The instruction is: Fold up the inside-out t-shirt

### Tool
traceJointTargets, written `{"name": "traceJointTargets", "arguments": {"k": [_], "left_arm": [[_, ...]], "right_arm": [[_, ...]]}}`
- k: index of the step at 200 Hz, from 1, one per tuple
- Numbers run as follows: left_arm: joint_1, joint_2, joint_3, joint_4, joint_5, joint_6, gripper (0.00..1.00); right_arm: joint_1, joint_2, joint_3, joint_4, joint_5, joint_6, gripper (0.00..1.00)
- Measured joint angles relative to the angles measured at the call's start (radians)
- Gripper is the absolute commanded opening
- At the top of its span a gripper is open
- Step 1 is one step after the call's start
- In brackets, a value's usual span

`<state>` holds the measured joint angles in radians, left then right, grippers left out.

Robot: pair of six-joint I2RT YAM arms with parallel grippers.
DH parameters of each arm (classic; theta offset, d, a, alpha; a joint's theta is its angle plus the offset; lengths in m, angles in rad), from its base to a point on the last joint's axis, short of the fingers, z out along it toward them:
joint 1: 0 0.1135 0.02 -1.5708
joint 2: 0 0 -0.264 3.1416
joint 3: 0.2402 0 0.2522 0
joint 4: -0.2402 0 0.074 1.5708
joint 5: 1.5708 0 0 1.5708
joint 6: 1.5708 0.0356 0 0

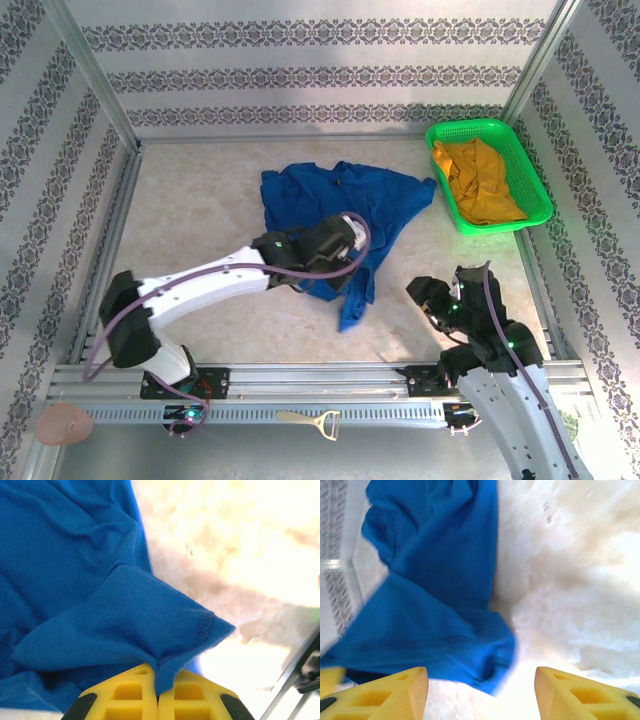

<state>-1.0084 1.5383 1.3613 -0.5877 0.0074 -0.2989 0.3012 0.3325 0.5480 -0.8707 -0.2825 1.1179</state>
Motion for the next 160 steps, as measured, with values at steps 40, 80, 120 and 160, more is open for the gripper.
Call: {"name": "traceJointTargets", "arguments": {"k": [40,80,120,160], "left_arm": [[0.002,-0.056,-0.068,0.0,0.064,-0.051,0.18],[0.002,-0.003,-0.155,-0.002,0.09,-0.08,0.21],[-0.036,0.006,-0.172,0.001,0.043,-0.06,0.53],[-0.211,0.059,-0.14,0.016,-0.054,0.003,0.63]], "right_arm": [[0.211,-0.044,-0.047,0.05,0.089,0.085,0.6],[0.331,0.08,-0.064,0.106,0.198,0.114,0.64],[0.396,0.167,-0.064,0.118,0.295,0.116,0.66],[0.365,0.07,-0.067,0.051,0.371,0.155,0.66]]}}
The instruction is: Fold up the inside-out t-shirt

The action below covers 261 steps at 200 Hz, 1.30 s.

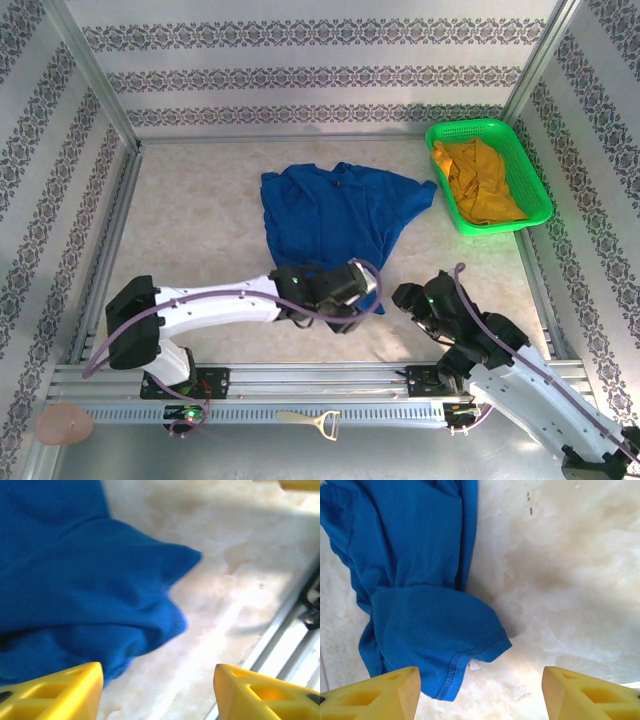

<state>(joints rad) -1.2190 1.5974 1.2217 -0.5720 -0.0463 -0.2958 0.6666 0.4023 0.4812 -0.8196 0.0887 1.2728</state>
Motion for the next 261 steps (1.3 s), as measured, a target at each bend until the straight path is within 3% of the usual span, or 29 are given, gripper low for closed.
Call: {"name": "traceJointTargets", "arguments": {"k": [35,104,118,134,143,189,261], "left_arm": [[-0.095,0.103,0.018,0.028,-0.095,0.044,0.65],[-0.095,0.192,0.016,0.08,-0.229,0.133,0.67],[-0.095,0.219,0.016,0.094,-0.248,0.141,0.54],[-0.095,0.247,0.016,0.106,-0.275,0.157,0.15],[-0.095,0.258,0.016,0.11,-0.291,0.163,0.0],[-0.054,0.214,0.085,0.092,-0.291,0.188,0.0],[0.095,-0.132,0.257,-0.011,-0.135,0.121,0.0]], "right_arm": [[-0.104,-0.089,-0.022,-0.071,-0.003,0.012,0.66],[-0.161,-0.072,-0.032,-0.104,-0.045,0.011,0.66],[-0.161,-0.051,-0.032,-0.101,-0.052,0.011,0.66],[-0.161,-0.033,-0.032,-0.087,-0.056,0.011,0.66],[-0.161,-0.025,-0.032,-0.078,-0.061,0.01,0.66],[-0.161,-0.013,-0.032,-0.038,-0.098,-0.002,0.67],[-0.117,0.012,-0.066,0.135,-0.191,-0.067,0.66]]}}
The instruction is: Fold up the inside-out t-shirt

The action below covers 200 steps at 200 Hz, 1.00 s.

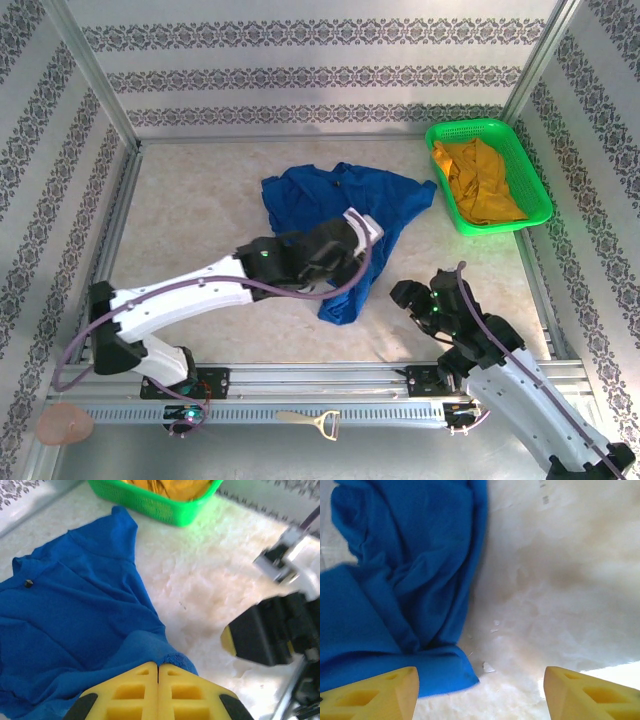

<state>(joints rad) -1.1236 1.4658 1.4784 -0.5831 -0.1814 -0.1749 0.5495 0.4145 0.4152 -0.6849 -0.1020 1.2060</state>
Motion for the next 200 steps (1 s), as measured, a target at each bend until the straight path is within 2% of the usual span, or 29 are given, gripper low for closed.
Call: {"name": "traceJointTargets", "arguments": {"k": [31,55,107,115,132,146,165,183,200], "left_arm": [[0.04,-0.042,0.0,-0.03,0.045,-0.043,0.0],[0.046,-0.04,0.002,-0.07,0.075,-0.062,0.0],[0.046,-0.017,0.138,-0.178,0.13,-0.104,0.0],[0.046,-0.013,0.16,-0.192,0.138,-0.109,0.0],[0.046,-0.003,0.187,-0.212,0.153,-0.117,0.0],[0.046,0.0,0.187,-0.231,0.153,-0.118,0.0],[0.047,0.006,0.187,-0.255,0.153,-0.12,0.0],[0.048,0.012,0.187,-0.27,0.153,-0.125,0.0],[0.051,0.018,0.187,-0.278,0.153,-0.13,0.0]], "right_arm": [[0.141,0.004,0.006,0.1,0.016,-0.005,0.67],[0.295,0.042,0.046,0.148,0.103,-0.008,0.71],[0.529,0.312,0.201,0.256,0.296,-0.055,0.8],[0.554,0.353,0.229,0.266,0.323,-0.064,0.75],[0.584,0.418,0.274,0.268,0.381,-0.074,0.55],[0.587,0.435,0.285,0.245,0.438,-0.054,0.44],[0.584,0.38,0.272,0.145,0.533,0.041,0.47],[0.578,0.229,0.22,0.05,0.598,0.117,0.49],[0.578,0.103,0.19,-0.005,0.629,0.143,0.4]]}}
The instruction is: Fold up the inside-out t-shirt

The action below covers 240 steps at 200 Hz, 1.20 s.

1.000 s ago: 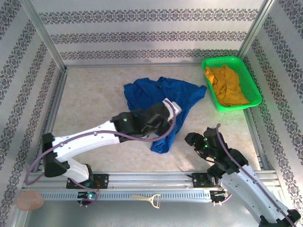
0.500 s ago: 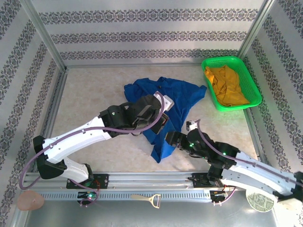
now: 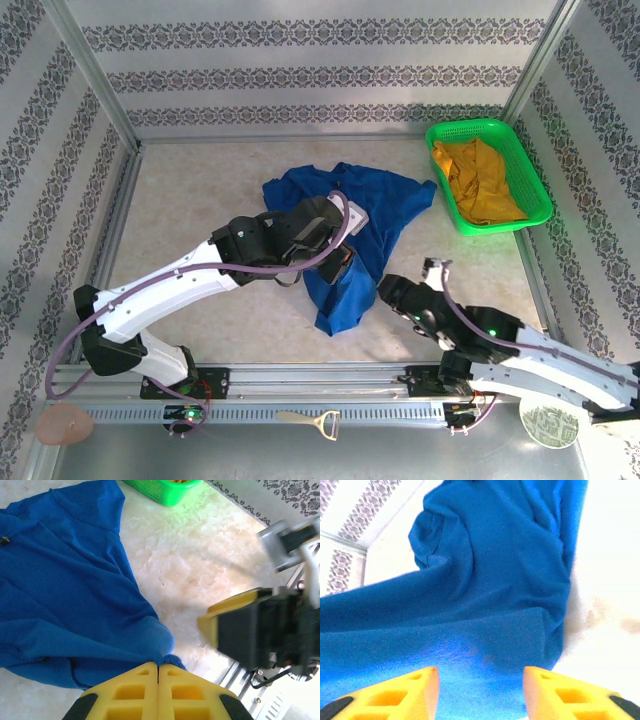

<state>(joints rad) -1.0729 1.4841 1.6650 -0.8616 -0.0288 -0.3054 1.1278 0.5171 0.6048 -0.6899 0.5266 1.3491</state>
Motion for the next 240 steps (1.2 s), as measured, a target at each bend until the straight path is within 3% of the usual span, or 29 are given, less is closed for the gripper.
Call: {"name": "traceJointTargets", "arguments": {"k": [24,55,82,104,130,172,240], "left_arm": [[0.006,0.022,0.0,-0.003,0.005,-0.016,0.0],[0.033,0.052,0.0,-0.004,0.022,-0.037,0.0],[0.059,0.06,0.0,-0.003,0.038,-0.051,0.0],[0.068,0.06,0.0,-0.003,0.051,-0.06,0.0],[0.08,0.058,0.0,-0.005,0.056,-0.067,0.0],[0.079,0.021,0.0,-0.015,0.08,-0.071,0.0],[0.079,-0.042,0.0,-0.027,0.101,-0.074,0.0]], "right_arm": [[0.006,-0.037,-0.005,0.027,-0.003,-0.03,0.24],[0.113,0.135,0.021,0.182,-0.053,-0.126,0.08],[0.209,0.352,0.102,0.342,-0.076,-0.185,0.03],[0.224,0.463,0.135,0.463,-0.068,-0.198,0.0],[0.15,0.494,0.105,0.575,-0.037,-0.196,0.0],[-0.012,0.479,0.037,0.612,-0.003,-0.193,0.0],[-0.064,0.412,-0.045,0.597,-0.003,-0.154,0.0]]}}
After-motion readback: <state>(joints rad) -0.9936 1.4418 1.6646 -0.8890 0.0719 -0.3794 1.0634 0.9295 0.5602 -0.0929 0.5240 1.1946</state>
